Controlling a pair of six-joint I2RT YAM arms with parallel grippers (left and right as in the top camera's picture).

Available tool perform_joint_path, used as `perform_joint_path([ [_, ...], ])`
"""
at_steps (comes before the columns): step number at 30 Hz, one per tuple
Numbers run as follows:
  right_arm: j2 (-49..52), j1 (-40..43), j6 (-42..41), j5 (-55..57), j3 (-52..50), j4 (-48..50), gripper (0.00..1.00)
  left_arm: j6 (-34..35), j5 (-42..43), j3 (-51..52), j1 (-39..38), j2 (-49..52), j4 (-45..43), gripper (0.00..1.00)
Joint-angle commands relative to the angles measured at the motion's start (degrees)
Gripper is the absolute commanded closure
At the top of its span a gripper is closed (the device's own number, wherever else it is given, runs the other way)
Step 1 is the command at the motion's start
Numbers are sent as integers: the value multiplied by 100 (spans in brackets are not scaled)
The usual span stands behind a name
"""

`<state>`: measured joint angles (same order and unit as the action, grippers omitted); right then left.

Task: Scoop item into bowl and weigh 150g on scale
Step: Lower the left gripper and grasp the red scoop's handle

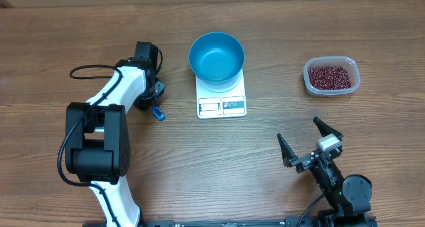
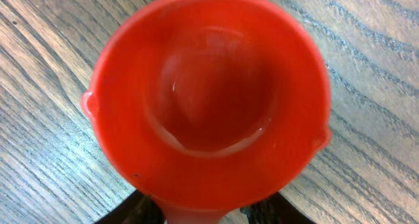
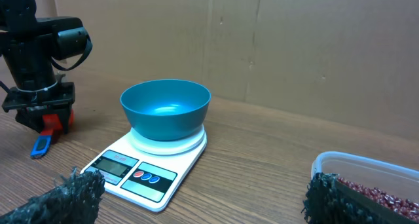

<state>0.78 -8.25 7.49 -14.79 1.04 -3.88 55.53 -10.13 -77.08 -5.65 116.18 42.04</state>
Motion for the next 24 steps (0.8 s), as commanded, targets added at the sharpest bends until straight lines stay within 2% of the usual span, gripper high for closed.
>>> perform_joint_path([
  [1,-61,0,-31,39,-59,39,0,-26,-11,13,-39,157,35,63],
  [4,-61,0,-31,39,-59,39,0,-26,-13,15,-39,157,83,72],
  [24,-61,0,-31,39,-59,39,0,-26,468,-175,-39,-22,400,96],
])
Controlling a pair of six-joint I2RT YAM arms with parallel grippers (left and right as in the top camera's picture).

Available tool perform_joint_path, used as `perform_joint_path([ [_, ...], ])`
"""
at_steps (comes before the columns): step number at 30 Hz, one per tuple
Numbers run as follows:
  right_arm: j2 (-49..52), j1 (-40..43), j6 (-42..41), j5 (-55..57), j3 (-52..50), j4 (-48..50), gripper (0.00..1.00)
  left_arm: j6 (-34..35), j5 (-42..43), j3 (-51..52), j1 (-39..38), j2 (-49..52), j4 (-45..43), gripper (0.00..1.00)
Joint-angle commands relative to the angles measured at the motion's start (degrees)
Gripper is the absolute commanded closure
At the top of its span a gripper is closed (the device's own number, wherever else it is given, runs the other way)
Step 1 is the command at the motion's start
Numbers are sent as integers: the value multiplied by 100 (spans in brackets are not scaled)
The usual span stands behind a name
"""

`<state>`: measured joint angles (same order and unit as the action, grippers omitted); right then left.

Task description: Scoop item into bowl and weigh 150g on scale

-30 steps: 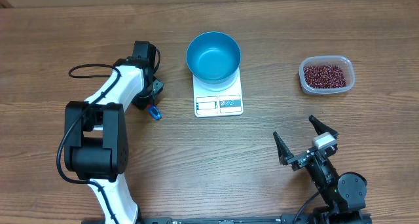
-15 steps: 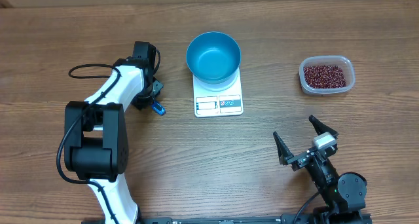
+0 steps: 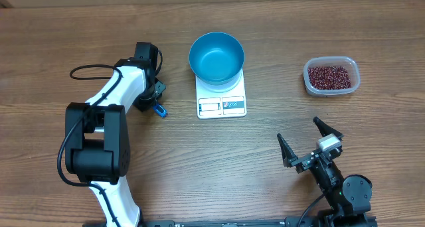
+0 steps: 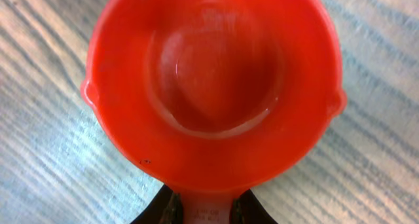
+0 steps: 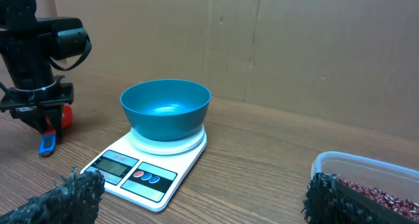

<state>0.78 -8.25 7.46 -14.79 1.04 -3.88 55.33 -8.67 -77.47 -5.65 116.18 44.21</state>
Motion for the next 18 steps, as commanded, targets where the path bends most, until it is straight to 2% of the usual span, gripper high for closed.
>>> perform_joint_path([
  [1,-61,0,-28,39,-59,39,0,-9,337,-197,-39,-59,258,96],
  [9,-61,0,-28,39,-59,39,0,-306,693,-850,-153,-861,769,96],
  [18,-61,0,-28,39,-59,39,0,-232,1213,-907,-848,-1910,855,96],
])
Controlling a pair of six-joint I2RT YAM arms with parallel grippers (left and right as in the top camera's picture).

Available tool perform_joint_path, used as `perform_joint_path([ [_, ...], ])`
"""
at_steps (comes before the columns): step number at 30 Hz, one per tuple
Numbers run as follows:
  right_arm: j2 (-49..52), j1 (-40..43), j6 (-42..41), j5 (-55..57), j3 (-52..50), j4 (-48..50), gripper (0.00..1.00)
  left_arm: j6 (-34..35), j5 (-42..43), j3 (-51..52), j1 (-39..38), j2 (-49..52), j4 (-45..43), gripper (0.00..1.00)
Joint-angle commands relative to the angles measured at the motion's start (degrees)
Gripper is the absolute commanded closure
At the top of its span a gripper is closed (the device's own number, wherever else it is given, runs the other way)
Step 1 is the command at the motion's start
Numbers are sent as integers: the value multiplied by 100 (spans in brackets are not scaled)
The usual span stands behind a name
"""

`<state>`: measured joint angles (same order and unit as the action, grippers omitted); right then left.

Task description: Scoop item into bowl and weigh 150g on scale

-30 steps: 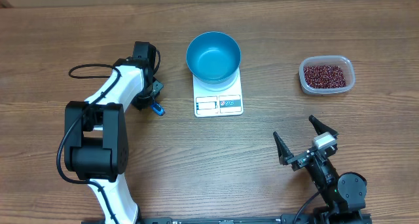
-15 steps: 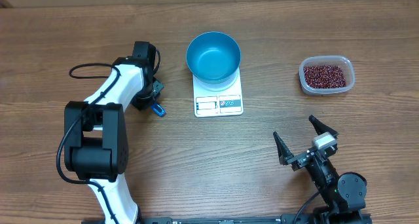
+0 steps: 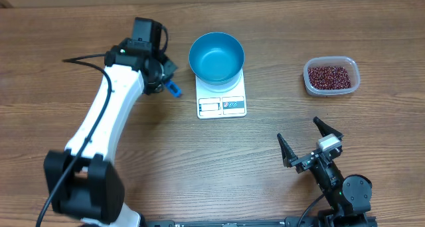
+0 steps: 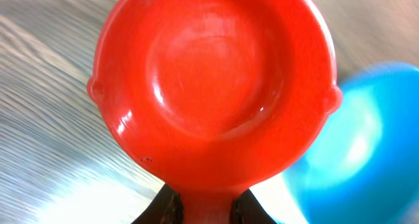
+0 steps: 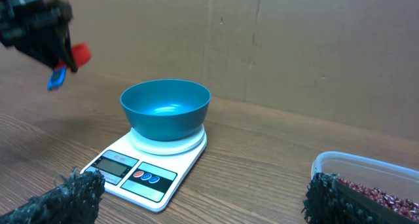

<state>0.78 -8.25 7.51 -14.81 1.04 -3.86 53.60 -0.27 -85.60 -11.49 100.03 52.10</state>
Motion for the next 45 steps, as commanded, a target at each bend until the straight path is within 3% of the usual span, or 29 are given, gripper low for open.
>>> perform_joint_path([
  [1,-61,0,-35,39,-59,37,0,4,446,-94,-341,-345,96,96],
  [5,-61,0,-109,-750,-59,122,0,706,485,-94,-662,-431,396,96],
  [7,-61,0,-660,-1274,-59,317,0,957,483,-92,-785,-428,525,96],
  [9,-61,0,-1738,-1541,-59,575,0,1268,485,-92,-896,-428,658,96],
  [14,-61,0,-5654,-1714,-59,372,0,2050,813,-92,-1130,-428,765,96],
  [16,-61,0,-6542,-1749,-59,101,0,2319,892,-92,-1224,-428,763,96],
  [29,-55,0,-6826,-1818,-57,446,0,2682,890,-92,-1591,-426,702,96],
  [37,94,-4,-6161,-2350,164,723,5,2942,890,-92,-1602,-426,702,96],
  [45,1456,-11,-5287,-2391,737,726,7,2981,890,-92,-1604,-426,695,96],
])
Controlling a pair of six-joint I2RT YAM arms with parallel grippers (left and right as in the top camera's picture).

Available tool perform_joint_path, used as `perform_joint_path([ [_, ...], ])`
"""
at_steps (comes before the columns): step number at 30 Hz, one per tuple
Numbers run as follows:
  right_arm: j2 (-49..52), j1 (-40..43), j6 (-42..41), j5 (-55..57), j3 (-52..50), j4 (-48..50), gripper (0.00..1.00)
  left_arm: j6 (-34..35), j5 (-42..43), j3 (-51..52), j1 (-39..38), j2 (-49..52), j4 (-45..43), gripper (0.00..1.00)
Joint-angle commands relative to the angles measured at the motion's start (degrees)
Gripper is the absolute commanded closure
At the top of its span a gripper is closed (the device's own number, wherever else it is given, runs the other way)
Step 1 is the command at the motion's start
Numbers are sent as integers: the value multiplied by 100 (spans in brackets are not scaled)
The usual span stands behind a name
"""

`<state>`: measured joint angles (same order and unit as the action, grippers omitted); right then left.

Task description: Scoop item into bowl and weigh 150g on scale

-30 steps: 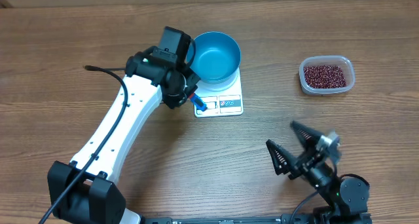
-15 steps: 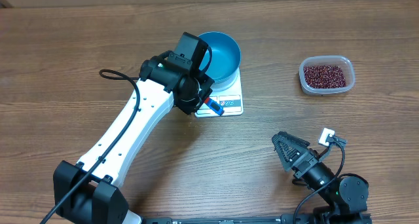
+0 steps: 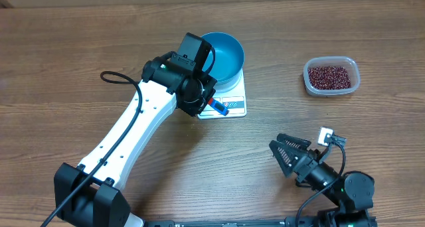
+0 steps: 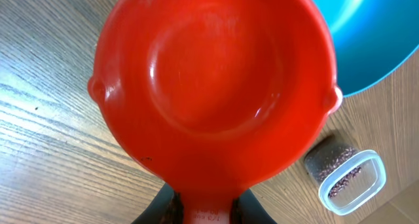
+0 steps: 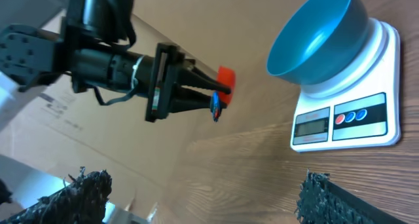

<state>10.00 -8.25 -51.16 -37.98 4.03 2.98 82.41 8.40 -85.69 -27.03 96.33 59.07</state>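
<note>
The red scoop [image 4: 213, 86] fills the left wrist view, its cup empty, and my left gripper [image 4: 208, 212] is shut on its handle. From above, the left gripper [image 3: 199, 94] hangs over the front-left of the white scale [image 3: 232, 106], a blue piece [image 3: 220, 108] of the scoop poking out. The blue bowl [image 3: 224, 51] stands empty on the scale, partly hidden by the arm. The clear tub of red beans [image 3: 331, 75] sits at the right. My right gripper [image 3: 282, 151] is open and empty near the front edge, tilted sideways.
The left arm's black cable [image 3: 119, 77] loops over the table left of the bowl. A cardboard wall [image 5: 196, 27] stands behind the table. Bare wooden table [image 3: 292, 114] lies between the scale, the tub and the right gripper.
My left gripper has carried the scoop from left of the bowl to over the scale's front-left corner. The right gripper has turned onto its side and shifted a little left.
My left gripper was down on the table left of the scale, around the scoop's handle. Then it was shut on the handle, then held the scoop raised beside the bowl. Now it holds it over the scale, and the right arm has rolled.
</note>
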Motion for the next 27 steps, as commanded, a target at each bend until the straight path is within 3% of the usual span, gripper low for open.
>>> perform_joint_path([
  [1,719,-22,691,-74,531,42,7,101,22,-83,-50,-57,-2,96],
  [10,2979,-739,1781,487,1753,85,7,166,24,-83,-50,-57,-61,96],
  [18,5084,-1703,2140,1163,2465,942,8,195,177,-83,-50,-57,-57,96],
  [27,6765,-2201,2100,1161,3178,1928,40,254,221,-83,-50,-57,-59,96],
])
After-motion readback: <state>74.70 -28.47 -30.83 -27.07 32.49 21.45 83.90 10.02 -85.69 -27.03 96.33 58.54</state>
